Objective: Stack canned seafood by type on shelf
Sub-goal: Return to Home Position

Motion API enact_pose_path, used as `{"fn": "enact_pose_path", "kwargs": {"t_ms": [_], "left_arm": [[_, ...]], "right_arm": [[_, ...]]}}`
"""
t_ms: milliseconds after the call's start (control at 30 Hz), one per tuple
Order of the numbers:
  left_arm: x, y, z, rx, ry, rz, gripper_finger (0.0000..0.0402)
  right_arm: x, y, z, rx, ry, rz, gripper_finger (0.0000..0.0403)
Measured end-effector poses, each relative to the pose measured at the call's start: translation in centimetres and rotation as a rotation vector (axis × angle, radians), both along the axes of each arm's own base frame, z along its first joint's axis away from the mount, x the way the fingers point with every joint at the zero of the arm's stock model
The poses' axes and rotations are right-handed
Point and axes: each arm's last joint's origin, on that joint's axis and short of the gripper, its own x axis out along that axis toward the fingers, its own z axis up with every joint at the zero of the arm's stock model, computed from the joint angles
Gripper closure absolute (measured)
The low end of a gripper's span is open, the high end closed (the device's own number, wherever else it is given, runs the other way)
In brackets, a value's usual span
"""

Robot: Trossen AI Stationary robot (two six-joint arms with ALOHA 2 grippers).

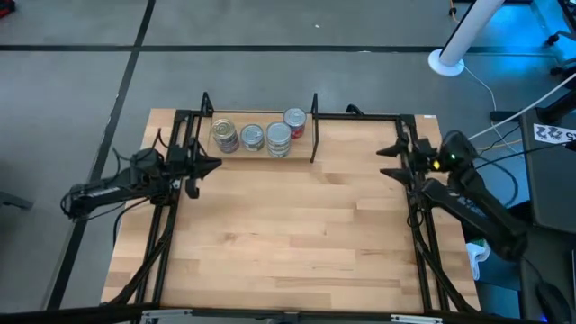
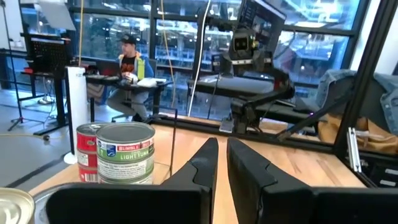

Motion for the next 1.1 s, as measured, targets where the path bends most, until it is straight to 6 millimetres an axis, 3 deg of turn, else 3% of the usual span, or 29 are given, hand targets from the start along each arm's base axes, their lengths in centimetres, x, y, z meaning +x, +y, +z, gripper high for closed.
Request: {"fn": "enact_pose_path", "kwargs": {"t_ms": [200, 433, 667, 967, 1100], "left_arm": [[-0.5, -0.1, -0.6, 0.040, -0.040, 0.003, 0.0370], [-0.4, -0.1, -0.9, 0.034, -0.013, 0.006, 0.0370], [-0.4, -0.1, -0.9, 0.045, -0.012, 0.011, 0.0370], [-0.4, 0.0, -0.9, 0.048, -0.013, 0.046, 0.0370], [-0.5, 0.1, -0.9, 0.052, -0.008, 0.115, 0.0370]], "right_arm": [[-1.9, 1.9, -1.6, -0.023, -0.096, 0.005, 0.0110], [-1.5, 1.7, -2.5, 0.047, -0.035, 0.059, 0.0110], [-0.6, 0.7, -5.8, 0.104, 0.015, 0.048, 0.0110], [0.5, -0.1, -8.5, 0.100, -0.118, 0.061, 0.0110], [1.0, 0.3, -8.7, 0.101, -0.123, 0.037, 0.0110]]}}
